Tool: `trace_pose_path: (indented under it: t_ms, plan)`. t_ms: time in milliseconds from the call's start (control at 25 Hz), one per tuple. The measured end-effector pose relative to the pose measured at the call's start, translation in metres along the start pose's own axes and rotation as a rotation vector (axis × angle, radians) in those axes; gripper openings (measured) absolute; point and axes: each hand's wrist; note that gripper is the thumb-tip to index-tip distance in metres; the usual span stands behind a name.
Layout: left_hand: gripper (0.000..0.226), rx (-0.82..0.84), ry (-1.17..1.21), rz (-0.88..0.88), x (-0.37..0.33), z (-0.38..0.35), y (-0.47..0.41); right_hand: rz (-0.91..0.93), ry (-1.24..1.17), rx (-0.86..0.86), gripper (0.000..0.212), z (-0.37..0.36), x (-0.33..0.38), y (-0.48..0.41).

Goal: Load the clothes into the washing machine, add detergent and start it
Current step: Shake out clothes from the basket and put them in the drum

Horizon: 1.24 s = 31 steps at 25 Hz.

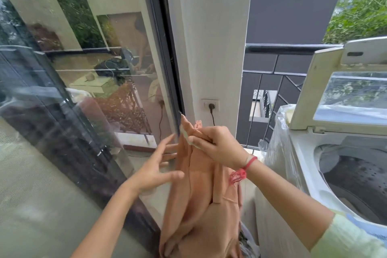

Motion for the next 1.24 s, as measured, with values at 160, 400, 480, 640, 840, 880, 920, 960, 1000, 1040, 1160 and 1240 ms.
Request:
trace_pose_path:
  t_ms: [160, 400, 480, 640, 840, 880, 920, 960, 1000, 1040, 1160, 1240]
  plan:
    - [0.126, -0.039, 0.247, -0.136, -0.018, -0.012, -0.023, 0.078, 0.281, 0.259, 0.04, 0.021, 0.009, 0.0]
    - [0.033, 0.058, 0.26, -0.178, -0.029, -0.025, -0.049, 0.068, 0.494, 0.417, 0.02, 0.059, 0.016, 0.02]
    - [0.015, 0.003, 0.256, -0.277, -0.043, -0.023, -0.043, -0.071, 0.418, 0.379, 0.023, 0.07, 0.006, 0.033]
    - [0.01, -0.125, -0.069, -0.501, -0.086, 0.0, -0.026, -0.411, 0.163, 0.338, 0.042, 0.046, -0.041, 0.075]
    - [0.026, -0.28, -0.22, -0.615, -0.125, 0.039, -0.014, -0.619, -0.084, 0.397, 0.027, -0.017, -0.111, 0.115]
    - [0.028, -0.341, -0.181, -0.608, -0.129, 0.05, -0.01, -0.674, -0.039, 0.404, 0.023, -0.028, -0.127, 0.123]
    - [0.03, -0.403, -0.125, -0.592, -0.131, 0.06, -0.006, -0.746, -0.024, 0.411, 0.021, -0.037, -0.141, 0.13]
    - [0.031, -0.451, -0.063, -0.577, -0.134, 0.069, 0.001, -0.795, -0.061, 0.414, 0.021, -0.047, -0.152, 0.135]
    - [0.034, -0.487, -0.026, -0.561, -0.137, 0.077, 0.005, -0.825, -0.128, 0.418, 0.022, -0.057, -0.158, 0.14]
    - [0.038, -0.526, -0.013, -0.536, -0.138, 0.084, 0.008, -0.832, -0.177, 0.427, 0.024, -0.065, -0.16, 0.14]
    - [0.033, -0.719, 0.011, -0.437, -0.134, 0.104, 0.009, -0.793, -0.225, 0.59, 0.02, -0.067, -0.143, 0.118]
    - [0.023, -0.862, 0.092, -0.426, -0.136, 0.111, 0.007, -0.732, -0.147, 0.602, 0.014, -0.029, -0.122, 0.093]
Point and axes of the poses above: each hand's wrist, its own y-axis away from the middle knuckle, its own z-axis out of the back of the hand, x = y × z, and after that the axes turned 2 degrees about y, right-handed
